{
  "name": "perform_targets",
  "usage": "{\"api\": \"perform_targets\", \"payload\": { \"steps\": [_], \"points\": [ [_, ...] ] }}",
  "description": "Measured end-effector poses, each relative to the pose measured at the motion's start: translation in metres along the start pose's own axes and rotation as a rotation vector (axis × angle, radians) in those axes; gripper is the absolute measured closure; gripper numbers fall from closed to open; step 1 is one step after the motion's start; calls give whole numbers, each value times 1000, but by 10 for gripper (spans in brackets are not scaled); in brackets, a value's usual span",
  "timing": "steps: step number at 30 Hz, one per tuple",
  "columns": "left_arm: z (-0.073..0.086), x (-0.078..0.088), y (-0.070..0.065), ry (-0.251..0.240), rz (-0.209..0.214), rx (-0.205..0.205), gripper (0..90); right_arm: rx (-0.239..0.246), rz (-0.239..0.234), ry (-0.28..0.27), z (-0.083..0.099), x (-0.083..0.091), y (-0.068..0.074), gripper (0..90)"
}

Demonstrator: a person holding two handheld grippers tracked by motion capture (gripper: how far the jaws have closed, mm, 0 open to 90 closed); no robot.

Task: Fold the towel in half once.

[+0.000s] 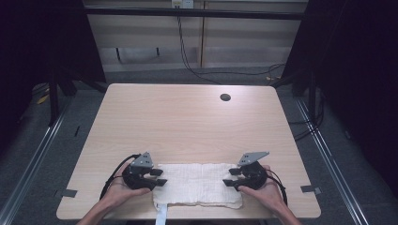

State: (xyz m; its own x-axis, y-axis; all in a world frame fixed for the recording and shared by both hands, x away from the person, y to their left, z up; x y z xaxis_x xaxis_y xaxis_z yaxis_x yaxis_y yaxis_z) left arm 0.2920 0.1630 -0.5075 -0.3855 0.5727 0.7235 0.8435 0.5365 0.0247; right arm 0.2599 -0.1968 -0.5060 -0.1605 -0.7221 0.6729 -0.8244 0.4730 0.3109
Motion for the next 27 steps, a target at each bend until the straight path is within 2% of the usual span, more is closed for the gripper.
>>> {"api": "perform_targets", "payload": {
  "steps": [1,3,4,5,6,7,8,9,10,11,13,17,18,22,23,26,27],
  "points": [
    [0,0,0,0,0,0,565,0,0,0,0,0,0,491],
    [-1,0,-1,4,-18,-2,576,27,31,25,2,-3,2,495],
    [-1,0,0,10,-31,-11,616,36,34,29,2,-3,2,512],
    [0,-1,-1,7,-33,-13,659,53,73,48,3,-3,4,563],
    [0,-1,-1,3,-35,-18,659,53,73,48,3,-3,4,563],
    [-1,-2,-3,4,-67,-35,730,54,89,48,3,-3,4,636],
    [-1,-2,-4,4,-58,-37,730,54,89,48,3,-3,4,636],
    [-1,-2,-6,3,-52,-39,750,51,94,52,3,-2,4,671],
    [-2,-4,-8,-8,-55,-47,796,50,93,49,3,-2,4,749],
    [-2,-4,-9,-10,-54,-58,796,50,93,49,3,-2,4,749],
    [-4,-5,-11,-5,-53,-71,834,40,96,64,3,1,2,825],
    [-9,-11,-13,-9,-29,-53,854,22,101,61,5,5,-4,847],
    [-12,-13,-14,0,-26,-66,857,14,97,56,6,7,-6,849],
    [-21,-23,-20,-18,-9,-57,859,-19,127,36,14,21,-19,853],
    [-25,-26,-21,-8,-9,-62,859,-19,127,36,14,21,-19,853],
    [-34,-36,-28,-19,-8,-82,859,-50,151,26,22,31,-26,849],
    [-40,-41,-32,-16,-1,-103,859,-55,155,20,23,33,-27,842]
  ]
}}
Point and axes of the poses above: each handheld gripper's, and its own axes: x roughly backward along the jaws, z roughly out of its underside, y roughly to its left, the point moved 2 cm from there along -x, roughly forward along the jaws, and after that the axes turned 13 degrees about -z, right-handed, at the moved point
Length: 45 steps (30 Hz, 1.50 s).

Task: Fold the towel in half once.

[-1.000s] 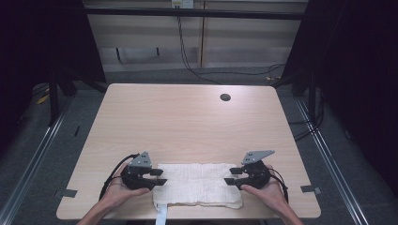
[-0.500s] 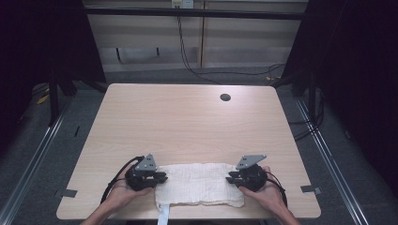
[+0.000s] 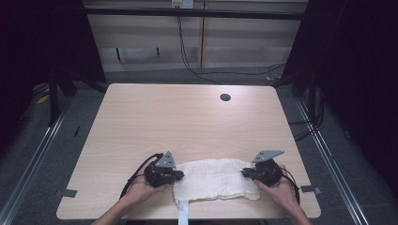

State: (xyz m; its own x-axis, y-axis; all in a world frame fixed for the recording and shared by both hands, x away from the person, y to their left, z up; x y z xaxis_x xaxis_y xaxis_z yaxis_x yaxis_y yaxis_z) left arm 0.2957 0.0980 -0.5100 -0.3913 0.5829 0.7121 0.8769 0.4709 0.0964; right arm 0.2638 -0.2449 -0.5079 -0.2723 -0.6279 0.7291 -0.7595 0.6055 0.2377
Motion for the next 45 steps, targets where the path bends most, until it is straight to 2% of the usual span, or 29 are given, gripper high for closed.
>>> {"api": "perform_targets", "payload": {
  "steps": [1,3,4,5,6,7,8,9,10,12,14,16,17,19,20,22,23,24,26,27,29,30,33,37,39,45],
  "points": [
    [0,0,0,0,0,0,859,-5,12,-1,2,2,-1,811],
    [-4,-2,-1,8,5,-3,858,-10,24,-6,5,5,-1,694],
    [-4,-3,1,11,23,8,856,-9,42,-17,5,7,0,654],
    [-4,-3,1,11,23,8,853,-16,36,-36,4,10,2,624],
    [-4,-3,1,3,31,27,845,-20,47,-49,2,13,6,589],
    [-4,-2,2,21,39,20,845,-20,47,-49,2,13,6,589],
    [-4,-1,2,3,37,35,795,12,42,-87,-6,17,16,602],
    [-4,0,3,7,37,27,795,12,42,-87,-6,17,16,602],
    [-6,2,2,-14,48,40,781,47,5,-96,-13,14,28,606],
    [-8,4,2,-18,47,42,774,57,-8,-92,-15,11,34,609],
    [-11,9,3,-48,62,57,749,81,-74,-86,-23,1,48,619],
    [-13,13,5,-76,86,93,704,98,-121,-83,-32,-9,59,623],
    [-15,16,9,-97,83,111,677,96,-137,-81,-35,-12,63,616],
    [-20,18,18,-104,77,130,648,118,-170,-65,-46,-22,74,609],
    [-22,19,23,-110,55,140,644,126,-191,-59,-51,-28,78,607],
    [-28,18,33,-117,39,154,632,134,-233,-43,-61,-41,86,599],
    [-30,17,37,-118,28,157,632,149,-248,-30,-65,-48,90,595],
    [-32,15,42,-116,23,160,623,177,-288,-9,-75,-60,101,591],
    [-33,12,48,-113,0,168,621,185,-298,-2,-78,-64,105,587],
    [-33,11,50,-117,1,185,614,199,-311,4,-82,-69,110,587],
    [-30,10,54,-132,-24,193,612,209,-341,4,-88,-79,118,589],
    [-28,10,55,-115,-27,192,607,208,-360,10,-89,-87,124,588],
    [-23,11,57,-104,-36,194,589,234,-377,48,-91,-103,136,584],
    [-18,9,57,-91,-42,186,591,280,-385,83,-93,-116,143,568],
    [-17,8,59,-84,-41,194,578,293,-362,104,-90,-120,145,551],
    [-15,12,63,-90,-54,205,574,302,-351,103,-86,-117,141,495]
  ]
}}
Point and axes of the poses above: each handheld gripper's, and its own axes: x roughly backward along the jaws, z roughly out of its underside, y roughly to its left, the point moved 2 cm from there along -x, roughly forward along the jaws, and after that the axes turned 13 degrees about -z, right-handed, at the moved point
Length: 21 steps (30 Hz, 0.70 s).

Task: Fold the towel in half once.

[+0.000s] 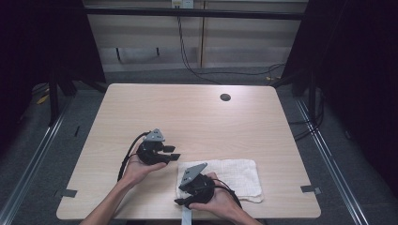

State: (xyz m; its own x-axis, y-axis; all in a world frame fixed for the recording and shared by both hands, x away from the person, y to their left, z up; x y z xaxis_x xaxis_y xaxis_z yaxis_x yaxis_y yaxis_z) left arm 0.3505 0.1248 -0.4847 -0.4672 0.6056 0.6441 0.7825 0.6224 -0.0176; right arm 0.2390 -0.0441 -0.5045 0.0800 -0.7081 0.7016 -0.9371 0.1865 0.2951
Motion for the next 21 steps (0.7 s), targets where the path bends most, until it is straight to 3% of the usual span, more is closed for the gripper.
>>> {"api": "perform_targets", "payload": {
  "steps": [5,6,8,17,21],
  "points": [
    [1,-1,-1,10,13,-1,573,35,19,8,4,-2,3,496],
    [1,-1,-2,8,16,-2,573,37,27,9,5,-2,4,535],
    [1,0,-1,6,20,-4,573,85,69,17,5,-2,5,578],
    [2,-1,3,4,32,30,585,56,84,2,5,1,-3,800],
    [3,-8,-3,32,49,2,620,56,82,-9,6,1,-5,825]
  ]
}}
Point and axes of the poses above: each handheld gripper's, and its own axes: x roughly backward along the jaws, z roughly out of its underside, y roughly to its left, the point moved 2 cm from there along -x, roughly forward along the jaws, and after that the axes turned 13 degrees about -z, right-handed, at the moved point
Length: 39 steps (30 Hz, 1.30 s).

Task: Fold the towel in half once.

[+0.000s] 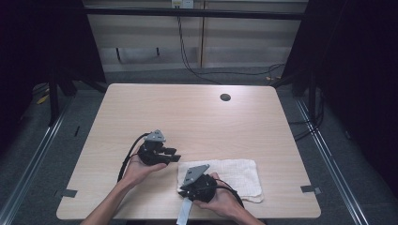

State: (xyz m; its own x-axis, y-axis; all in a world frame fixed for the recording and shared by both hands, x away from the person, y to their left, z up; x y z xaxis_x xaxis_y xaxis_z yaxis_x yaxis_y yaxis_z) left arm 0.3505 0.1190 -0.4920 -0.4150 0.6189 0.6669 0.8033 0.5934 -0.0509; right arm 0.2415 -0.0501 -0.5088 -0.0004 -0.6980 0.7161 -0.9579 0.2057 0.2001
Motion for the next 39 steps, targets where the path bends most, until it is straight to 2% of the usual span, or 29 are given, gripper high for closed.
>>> {"api": "perform_targets", "payload": {
  "steps": [5,10,11,19,21,27,29,32,34,37,39],
  "points": [
    [2,-6,-5,24,24,-25,601,-5,-1,-13,1,0,0,827],
    [4,-11,-8,50,32,-34,612,-10,-20,-19,2,1,-3,828],
    [5,-13,-8,48,46,-27,613,-14,-20,-21,2,0,-3,827],
    [7,-23,-13,98,51,-78,603,-28,-34,-19,1,1,-4,827],
    [7,-24,-13,88,60,-67,614,-31,-36,-15,1,1,-5,827],
    [8,-23,-17,82,46,-92,625,-48,-38,-15,1,1,-5,829],
    [9,-23,-19,80,40,-108,688,-54,-48,-11,0,1,-6,830],
    [10,-24,-22,72,63,-114,821,-60,-52,-6,-1,1,-6,837],
    [9,-24,-21,84,74,-105,846,-68,-53,-11,-1,1,-6,837],
    [11,-24,-17,78,102,-63,856,-76,-57,-18,-1,1,-6,838],
    [11,-23,-14,79,107,-58,860,-81,-61,-25,-1,0,-5,839]
  ]
}}
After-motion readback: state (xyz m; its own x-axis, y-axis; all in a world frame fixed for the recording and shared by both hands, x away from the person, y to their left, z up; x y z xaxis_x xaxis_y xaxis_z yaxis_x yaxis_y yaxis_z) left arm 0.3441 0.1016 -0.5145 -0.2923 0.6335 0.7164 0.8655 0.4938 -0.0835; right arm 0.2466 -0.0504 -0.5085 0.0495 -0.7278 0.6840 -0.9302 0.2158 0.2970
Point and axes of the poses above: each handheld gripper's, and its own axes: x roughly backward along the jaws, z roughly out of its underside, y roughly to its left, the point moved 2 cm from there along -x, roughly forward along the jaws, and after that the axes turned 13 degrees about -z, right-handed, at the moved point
